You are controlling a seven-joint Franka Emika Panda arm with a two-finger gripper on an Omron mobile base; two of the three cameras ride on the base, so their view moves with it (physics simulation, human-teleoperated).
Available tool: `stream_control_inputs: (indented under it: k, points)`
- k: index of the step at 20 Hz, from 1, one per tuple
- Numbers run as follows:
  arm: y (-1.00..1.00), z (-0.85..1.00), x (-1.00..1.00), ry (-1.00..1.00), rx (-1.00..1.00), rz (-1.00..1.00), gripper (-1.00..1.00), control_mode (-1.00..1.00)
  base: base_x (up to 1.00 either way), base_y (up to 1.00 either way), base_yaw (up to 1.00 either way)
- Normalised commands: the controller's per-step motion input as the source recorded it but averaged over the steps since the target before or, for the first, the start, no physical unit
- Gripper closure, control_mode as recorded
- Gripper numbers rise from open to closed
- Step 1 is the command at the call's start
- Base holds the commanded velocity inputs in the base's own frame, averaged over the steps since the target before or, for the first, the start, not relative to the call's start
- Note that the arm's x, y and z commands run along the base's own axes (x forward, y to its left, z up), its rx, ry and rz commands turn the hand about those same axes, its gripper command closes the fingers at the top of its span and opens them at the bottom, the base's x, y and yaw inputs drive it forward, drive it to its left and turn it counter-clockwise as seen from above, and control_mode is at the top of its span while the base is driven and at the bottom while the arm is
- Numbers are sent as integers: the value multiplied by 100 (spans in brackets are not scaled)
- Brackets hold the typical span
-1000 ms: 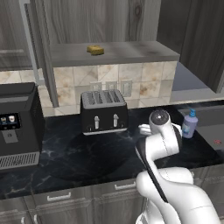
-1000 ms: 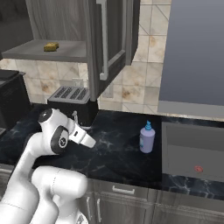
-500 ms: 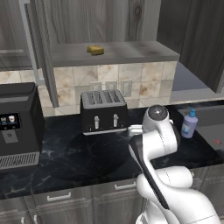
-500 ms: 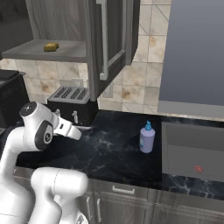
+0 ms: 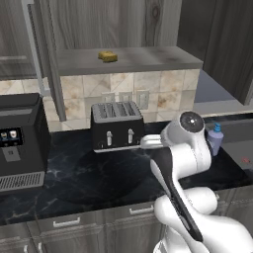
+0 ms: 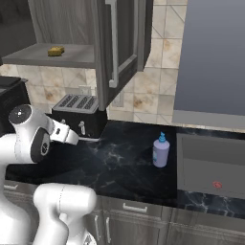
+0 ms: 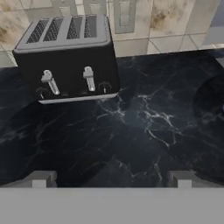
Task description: Locate and retrieve the sponge and soap dispenser from the cabinet. Place them next to the sink.
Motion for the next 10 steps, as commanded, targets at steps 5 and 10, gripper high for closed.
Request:
stream_control_inputs:
  k: [5, 10]
  points:
    - [14, 56, -26, -25, 13, 0, -100, -100, 0, 0, 0]
    - [21, 69, -21, -24, 1, 9, -100, -100, 0, 0, 0]
